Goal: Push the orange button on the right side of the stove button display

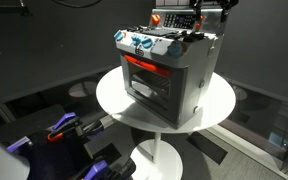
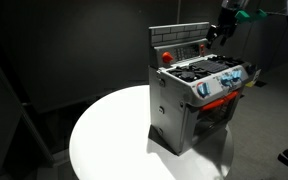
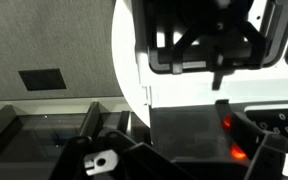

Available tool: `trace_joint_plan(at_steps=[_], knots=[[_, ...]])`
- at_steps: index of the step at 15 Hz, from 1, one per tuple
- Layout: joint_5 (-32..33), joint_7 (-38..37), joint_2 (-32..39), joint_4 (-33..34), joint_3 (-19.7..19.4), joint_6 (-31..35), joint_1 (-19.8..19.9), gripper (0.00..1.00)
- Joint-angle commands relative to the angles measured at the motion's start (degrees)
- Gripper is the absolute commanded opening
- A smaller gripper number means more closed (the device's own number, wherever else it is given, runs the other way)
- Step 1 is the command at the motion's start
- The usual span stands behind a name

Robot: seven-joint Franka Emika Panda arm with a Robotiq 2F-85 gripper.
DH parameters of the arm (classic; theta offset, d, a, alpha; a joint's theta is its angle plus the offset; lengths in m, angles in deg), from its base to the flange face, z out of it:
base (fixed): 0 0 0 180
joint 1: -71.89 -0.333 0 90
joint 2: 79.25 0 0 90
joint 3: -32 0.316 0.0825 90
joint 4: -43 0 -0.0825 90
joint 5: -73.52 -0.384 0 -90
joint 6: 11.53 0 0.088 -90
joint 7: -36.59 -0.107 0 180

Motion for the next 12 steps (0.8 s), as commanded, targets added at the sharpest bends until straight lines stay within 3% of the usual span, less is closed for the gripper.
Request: trace_joint_plan(at_steps=[1, 6, 12], knots=[[1.01, 2.91, -6.69, -6.26, 0.16, -2.97, 1.60, 1.00], [1.03, 8.19, -15.08, -14.44, -0.38, -7.78, 3.15, 1.00], [1.48, 12.70, -23.74, -20.99, -1.41, -18.65, 3.85, 1.00]])
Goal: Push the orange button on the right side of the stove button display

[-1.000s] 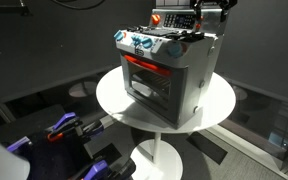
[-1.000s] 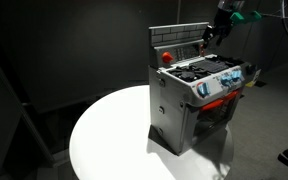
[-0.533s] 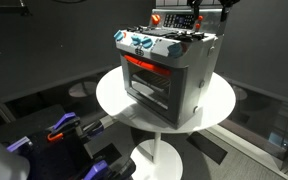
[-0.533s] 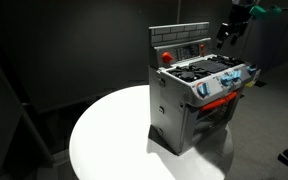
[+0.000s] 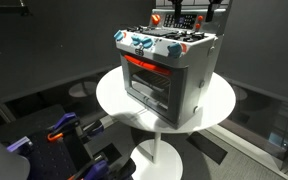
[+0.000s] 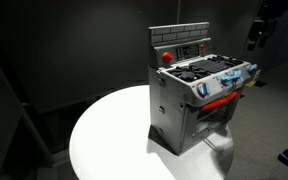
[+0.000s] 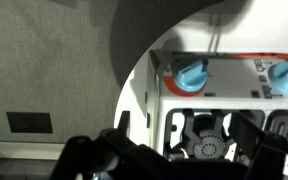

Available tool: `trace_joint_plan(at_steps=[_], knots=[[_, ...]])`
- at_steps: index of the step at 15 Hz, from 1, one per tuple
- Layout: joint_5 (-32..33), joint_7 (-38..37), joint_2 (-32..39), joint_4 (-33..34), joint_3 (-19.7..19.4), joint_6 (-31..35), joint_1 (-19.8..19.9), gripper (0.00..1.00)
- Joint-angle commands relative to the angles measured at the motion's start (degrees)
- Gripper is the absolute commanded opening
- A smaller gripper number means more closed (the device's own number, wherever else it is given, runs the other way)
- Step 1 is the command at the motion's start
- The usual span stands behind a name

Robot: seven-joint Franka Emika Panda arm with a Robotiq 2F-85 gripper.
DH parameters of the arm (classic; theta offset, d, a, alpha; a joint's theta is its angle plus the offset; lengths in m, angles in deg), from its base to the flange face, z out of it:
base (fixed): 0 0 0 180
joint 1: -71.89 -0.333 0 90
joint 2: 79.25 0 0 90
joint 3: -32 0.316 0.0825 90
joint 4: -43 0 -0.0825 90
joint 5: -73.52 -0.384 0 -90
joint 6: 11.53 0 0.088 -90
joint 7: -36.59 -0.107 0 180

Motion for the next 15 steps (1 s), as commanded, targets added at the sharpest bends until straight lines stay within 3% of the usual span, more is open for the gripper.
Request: trace_joint_plan(at_steps=[1, 9, 15], knots=[[1.91, 2.03, -6.44, -4.42, -0.45, -5.59, 0.44, 1.00], [4.94, -0.44, -14.43, -7.72, -0.84, -10.04, 0.59, 1.00], [3.98, -0.18, -14.00, -7.20, -1.11, -9.62, 0.07, 1.00]])
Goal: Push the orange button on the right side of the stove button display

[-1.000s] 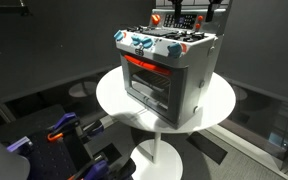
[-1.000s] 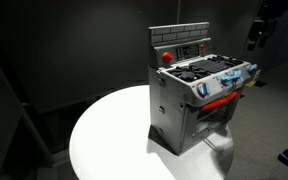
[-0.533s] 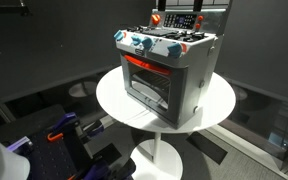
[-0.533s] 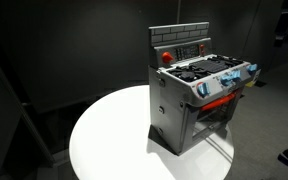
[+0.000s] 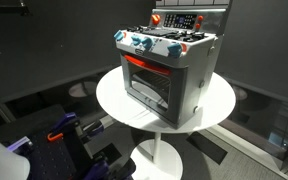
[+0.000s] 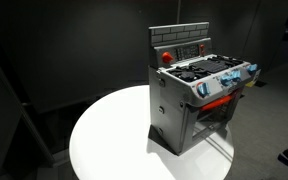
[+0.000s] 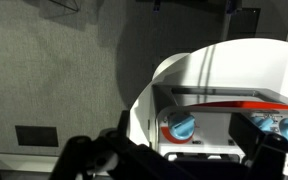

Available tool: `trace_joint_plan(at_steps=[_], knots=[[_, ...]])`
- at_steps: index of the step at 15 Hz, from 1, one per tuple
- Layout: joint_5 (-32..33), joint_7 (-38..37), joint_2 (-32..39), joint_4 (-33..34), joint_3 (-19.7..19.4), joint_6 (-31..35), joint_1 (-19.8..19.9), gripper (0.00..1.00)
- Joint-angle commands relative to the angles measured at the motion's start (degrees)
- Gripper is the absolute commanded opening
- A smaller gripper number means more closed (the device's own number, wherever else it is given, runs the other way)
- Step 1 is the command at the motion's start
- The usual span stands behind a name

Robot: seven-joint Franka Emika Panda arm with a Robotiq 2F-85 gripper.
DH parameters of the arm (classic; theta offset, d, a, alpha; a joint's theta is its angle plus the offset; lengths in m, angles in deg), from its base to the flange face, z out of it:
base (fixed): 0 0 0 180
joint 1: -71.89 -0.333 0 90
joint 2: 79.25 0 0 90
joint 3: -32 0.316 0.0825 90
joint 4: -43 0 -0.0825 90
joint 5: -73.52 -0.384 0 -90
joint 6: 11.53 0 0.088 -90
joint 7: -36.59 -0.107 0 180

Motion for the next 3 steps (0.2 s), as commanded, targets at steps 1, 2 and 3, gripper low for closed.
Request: trace_joint_plan(at_steps=[1, 2, 3], knots=[[0.05, -0.05, 0.11, 0.12, -0.19, -0.16, -0.24, 1.00], [0.05, -0.05, 0.19, 0.12, -0.18, -0.15, -0.25, 1.00], [0.05, -0.05, 0.25, 0.12, -0.18, -0.15, -0.25, 1.00]])
